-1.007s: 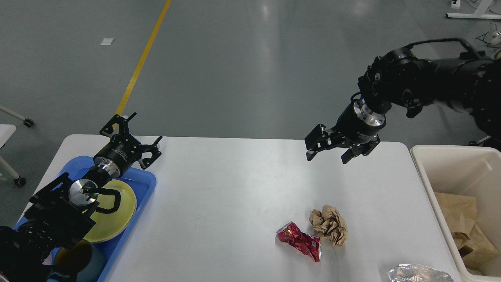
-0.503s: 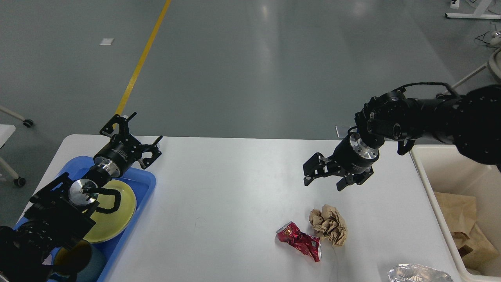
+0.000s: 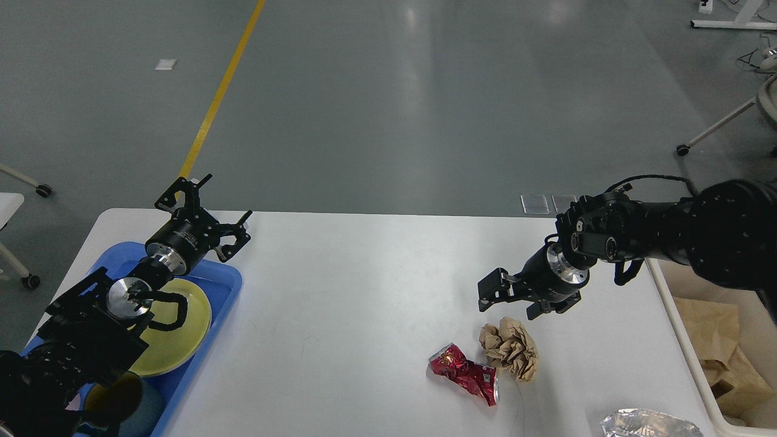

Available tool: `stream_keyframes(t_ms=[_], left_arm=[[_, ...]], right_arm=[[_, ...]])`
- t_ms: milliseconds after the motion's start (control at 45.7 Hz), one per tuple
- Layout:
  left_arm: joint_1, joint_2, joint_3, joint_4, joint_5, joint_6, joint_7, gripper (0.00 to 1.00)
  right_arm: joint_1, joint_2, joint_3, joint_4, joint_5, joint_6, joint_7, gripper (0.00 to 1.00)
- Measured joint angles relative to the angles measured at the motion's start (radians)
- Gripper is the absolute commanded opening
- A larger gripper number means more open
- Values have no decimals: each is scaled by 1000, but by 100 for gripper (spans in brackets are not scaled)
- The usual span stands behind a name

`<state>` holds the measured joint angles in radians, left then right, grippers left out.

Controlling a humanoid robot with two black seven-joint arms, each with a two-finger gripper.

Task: Tidy desktop
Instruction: 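Lower the right gripper onto the crumpled tan paper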

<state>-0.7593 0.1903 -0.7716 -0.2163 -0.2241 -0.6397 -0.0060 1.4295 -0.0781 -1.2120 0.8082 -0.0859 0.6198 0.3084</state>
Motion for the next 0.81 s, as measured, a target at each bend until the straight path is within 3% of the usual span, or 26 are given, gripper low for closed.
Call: stream_keyframes(t_ms=[350, 503, 810], left_arm=[[0, 0, 0, 0, 0, 0, 0, 96], [0, 0, 0, 0, 0, 0, 0, 96], [0, 0, 0, 0, 0, 0, 0, 96]], right_arm=[[-63, -13, -6, -8, 4, -27, 0, 97], [-100, -13, 1, -17, 6, -99, 0, 90], [-116, -31, 1, -19, 4, -141, 0, 47]])
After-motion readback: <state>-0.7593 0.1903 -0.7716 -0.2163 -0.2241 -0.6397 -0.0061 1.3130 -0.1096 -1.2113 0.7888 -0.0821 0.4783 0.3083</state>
